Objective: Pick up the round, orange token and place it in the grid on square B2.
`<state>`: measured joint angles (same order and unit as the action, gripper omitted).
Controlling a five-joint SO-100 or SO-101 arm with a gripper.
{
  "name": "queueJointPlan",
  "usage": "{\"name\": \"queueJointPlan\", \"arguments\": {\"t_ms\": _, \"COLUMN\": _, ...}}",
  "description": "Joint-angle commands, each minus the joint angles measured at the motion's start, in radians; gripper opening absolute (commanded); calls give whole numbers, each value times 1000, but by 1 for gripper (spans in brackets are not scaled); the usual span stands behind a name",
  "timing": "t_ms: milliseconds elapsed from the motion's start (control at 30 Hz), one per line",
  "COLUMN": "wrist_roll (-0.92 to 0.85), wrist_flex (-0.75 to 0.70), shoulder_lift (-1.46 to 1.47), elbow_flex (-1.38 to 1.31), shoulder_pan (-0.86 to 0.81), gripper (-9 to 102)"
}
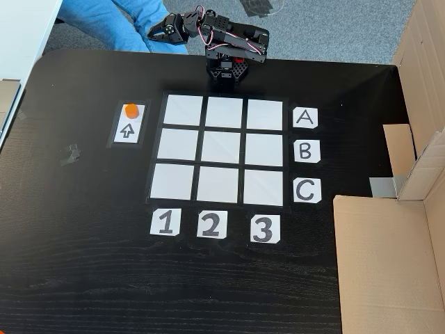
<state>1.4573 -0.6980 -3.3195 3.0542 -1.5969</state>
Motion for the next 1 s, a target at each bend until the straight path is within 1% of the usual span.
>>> {"name": "queueJointPlan", "arguments": {"t_ms": 0, "wrist_roll": -103, "wrist_flex": -11, "shoulder_lift": -9, "elbow_flex": 2, "shoulder_pan": 0, "gripper": -1}}
{"name": "queueJointPlan", "arguments": {"t_ms": 567, "wrist_roll": -118, "wrist_flex": -11, "shoulder_lift": -5, "elbow_flex": -3, "shoulder_pan": 17, "gripper": -1}}
{"name": "queueJointPlan", "arguments": {"t_ms": 733, "wrist_roll": -120, "wrist_flex": -14, "shoulder_lift": 40, "elbow_flex": -55, "shoulder_pan": 29, "gripper": -1}}
{"name": "queueJointPlan", "arguments": {"t_ms": 867, "wrist_roll": -127, "wrist_flex": -67, "shoulder_lift": 149, "elbow_flex": -152, "shoulder_pan": 51, "gripper": -1}}
{"name": "queueJointPlan", "arguments": {"t_ms": 967, "wrist_roll": -129, "wrist_flex": -149, "shoulder_lift": 229, "elbow_flex": -252, "shoulder_pan": 80, "gripper": -1}}
